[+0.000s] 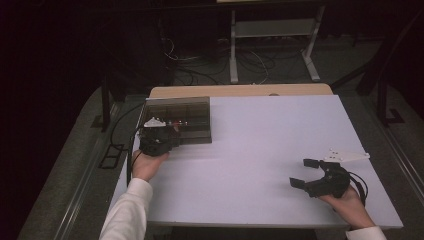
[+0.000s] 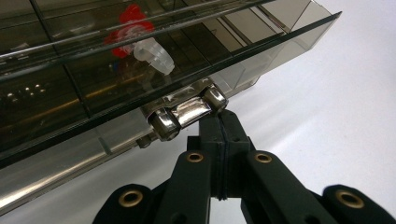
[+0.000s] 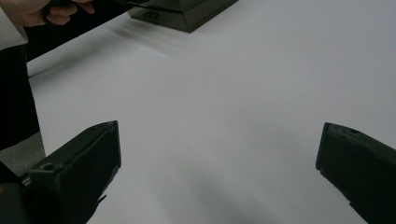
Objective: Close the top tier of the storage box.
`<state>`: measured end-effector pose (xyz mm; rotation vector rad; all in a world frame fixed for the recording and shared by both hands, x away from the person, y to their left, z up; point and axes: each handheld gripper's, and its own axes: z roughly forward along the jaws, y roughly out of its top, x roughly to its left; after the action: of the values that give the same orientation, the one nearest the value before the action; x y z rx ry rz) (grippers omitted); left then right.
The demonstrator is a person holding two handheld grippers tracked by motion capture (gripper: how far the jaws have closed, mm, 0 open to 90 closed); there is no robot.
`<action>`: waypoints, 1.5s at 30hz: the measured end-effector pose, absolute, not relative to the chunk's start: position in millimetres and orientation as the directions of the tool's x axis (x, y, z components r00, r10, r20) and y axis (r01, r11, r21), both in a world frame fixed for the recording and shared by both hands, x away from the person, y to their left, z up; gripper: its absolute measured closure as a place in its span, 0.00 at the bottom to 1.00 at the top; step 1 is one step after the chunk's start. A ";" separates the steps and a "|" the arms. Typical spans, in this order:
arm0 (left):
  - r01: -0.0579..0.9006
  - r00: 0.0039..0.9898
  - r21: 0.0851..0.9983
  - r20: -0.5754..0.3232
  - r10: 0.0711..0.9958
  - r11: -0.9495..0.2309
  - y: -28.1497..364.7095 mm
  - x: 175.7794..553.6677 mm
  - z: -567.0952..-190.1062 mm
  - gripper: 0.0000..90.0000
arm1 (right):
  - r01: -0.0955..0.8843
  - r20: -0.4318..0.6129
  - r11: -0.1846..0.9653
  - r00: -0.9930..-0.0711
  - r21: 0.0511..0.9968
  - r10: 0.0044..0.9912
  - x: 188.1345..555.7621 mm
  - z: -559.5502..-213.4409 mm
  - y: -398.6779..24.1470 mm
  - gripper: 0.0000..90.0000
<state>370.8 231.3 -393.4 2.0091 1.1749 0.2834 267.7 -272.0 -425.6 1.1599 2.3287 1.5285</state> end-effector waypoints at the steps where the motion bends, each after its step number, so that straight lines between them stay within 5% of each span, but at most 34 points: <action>1: 0.643 0.549 0.715 -0.182 0.816 -0.273 231.3 371.2 -393.4 0.99 | 0.528 0.292 0.194 -0.698 0.827 0.654 267.7 -425.6 -272.0 0.00; 45: 0.636 0.528 0.730 -0.176 0.830 -0.250 233.2 388.9 -392.4 0.99 | 0.538 0.296 0.216 -0.706 0.815 0.644 268.2 -428.9 -269.0 0.00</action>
<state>388.9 233.2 -392.4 1.9818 1.1919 0.3135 268.2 -269.0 -428.9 1.1549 2.3647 1.5127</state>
